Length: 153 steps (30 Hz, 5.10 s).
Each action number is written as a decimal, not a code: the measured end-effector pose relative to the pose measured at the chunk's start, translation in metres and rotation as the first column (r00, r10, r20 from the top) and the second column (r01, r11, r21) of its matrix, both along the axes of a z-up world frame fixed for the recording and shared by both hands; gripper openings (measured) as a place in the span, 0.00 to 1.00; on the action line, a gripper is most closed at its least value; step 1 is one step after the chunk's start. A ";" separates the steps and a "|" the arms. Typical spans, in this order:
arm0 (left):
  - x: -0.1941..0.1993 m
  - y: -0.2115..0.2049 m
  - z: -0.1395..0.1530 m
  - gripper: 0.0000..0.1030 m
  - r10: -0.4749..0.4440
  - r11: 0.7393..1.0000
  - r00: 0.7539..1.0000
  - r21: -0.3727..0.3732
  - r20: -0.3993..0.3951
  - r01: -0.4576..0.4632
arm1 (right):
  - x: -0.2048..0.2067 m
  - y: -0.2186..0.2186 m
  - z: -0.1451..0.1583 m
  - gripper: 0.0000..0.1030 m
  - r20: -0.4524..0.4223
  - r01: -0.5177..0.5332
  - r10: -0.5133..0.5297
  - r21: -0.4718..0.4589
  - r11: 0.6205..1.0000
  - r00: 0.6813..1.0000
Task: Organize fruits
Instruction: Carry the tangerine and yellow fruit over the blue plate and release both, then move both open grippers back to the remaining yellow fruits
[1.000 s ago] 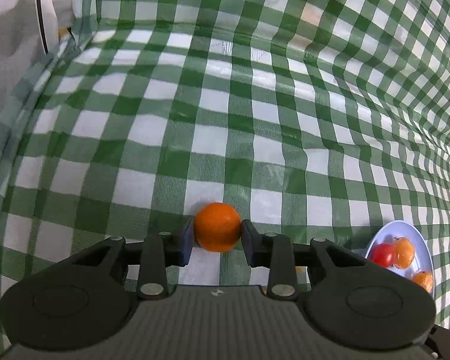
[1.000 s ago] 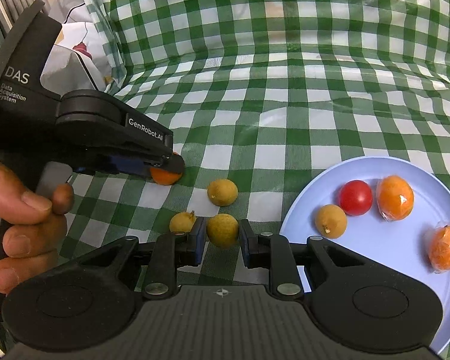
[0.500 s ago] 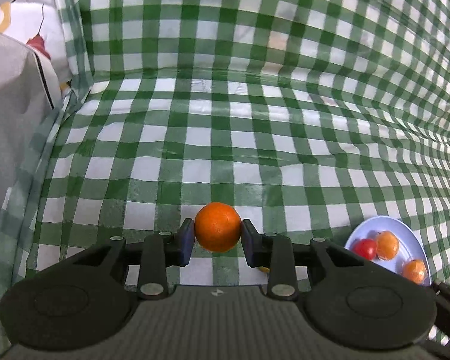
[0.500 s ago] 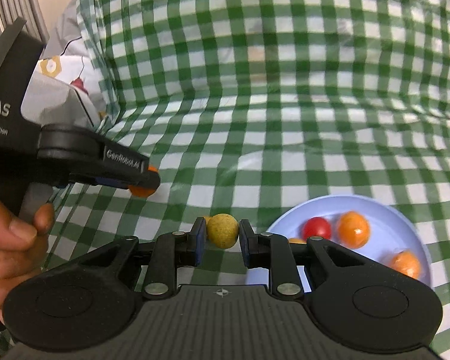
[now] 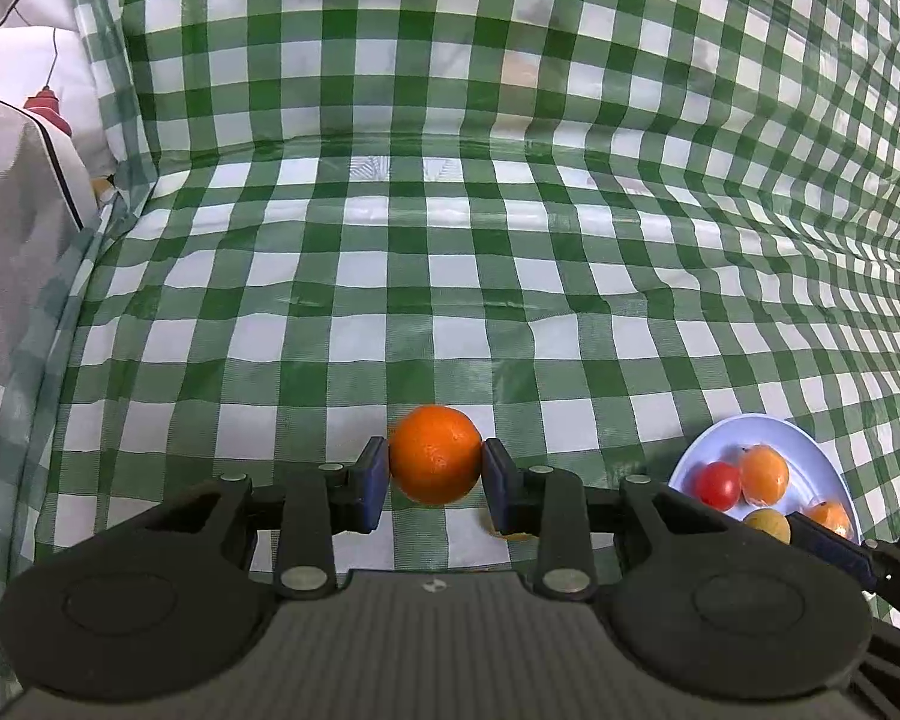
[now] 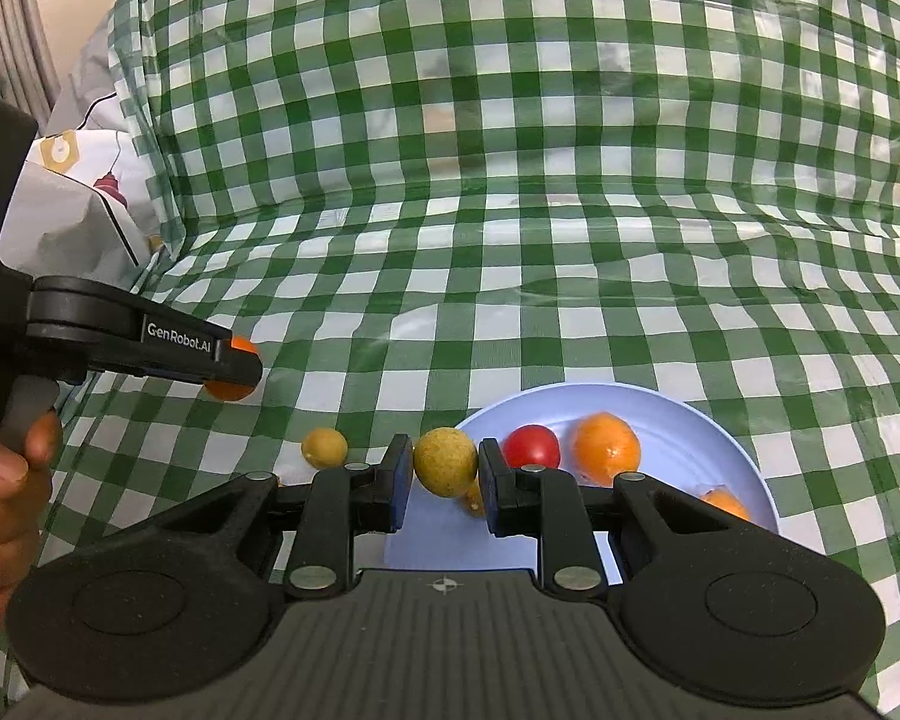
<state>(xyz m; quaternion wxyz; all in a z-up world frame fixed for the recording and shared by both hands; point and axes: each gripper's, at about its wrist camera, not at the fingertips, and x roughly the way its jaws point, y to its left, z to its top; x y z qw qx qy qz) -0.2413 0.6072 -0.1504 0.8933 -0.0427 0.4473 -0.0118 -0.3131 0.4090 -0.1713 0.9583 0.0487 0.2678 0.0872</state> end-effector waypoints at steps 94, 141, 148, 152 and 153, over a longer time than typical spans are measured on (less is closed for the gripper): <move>-0.045 -0.128 -0.010 0.35 -0.465 0.885 0.885 0.009 0.024 0.465 | -0.002 -0.081 -0.009 0.24 -0.022 0.227 -0.226 0.054 0.972 0.974; -0.015 0.054 -0.036 0.25 -0.054 0.998 0.989 -0.048 -0.140 0.048 | 0.068 0.079 -0.024 0.50 -0.100 0.012 -0.007 0.050 0.999 0.995; -0.012 0.062 -0.033 0.25 -0.032 0.998 0.988 -0.051 -0.153 0.025 | 0.084 0.100 -0.042 0.33 -0.141 0.004 -0.007 -0.019 1.000 0.990; -0.009 0.066 -0.028 0.25 -0.035 0.998 0.988 -0.061 -0.147 0.027 | 0.083 0.115 -0.047 0.29 -0.124 -0.015 0.003 -0.100 0.995 0.992; -0.009 0.066 -0.027 0.25 -0.036 0.998 0.989 -0.061 -0.145 0.028 | 0.082 0.116 -0.047 0.29 -0.121 -0.016 0.003 -0.107 0.994 0.993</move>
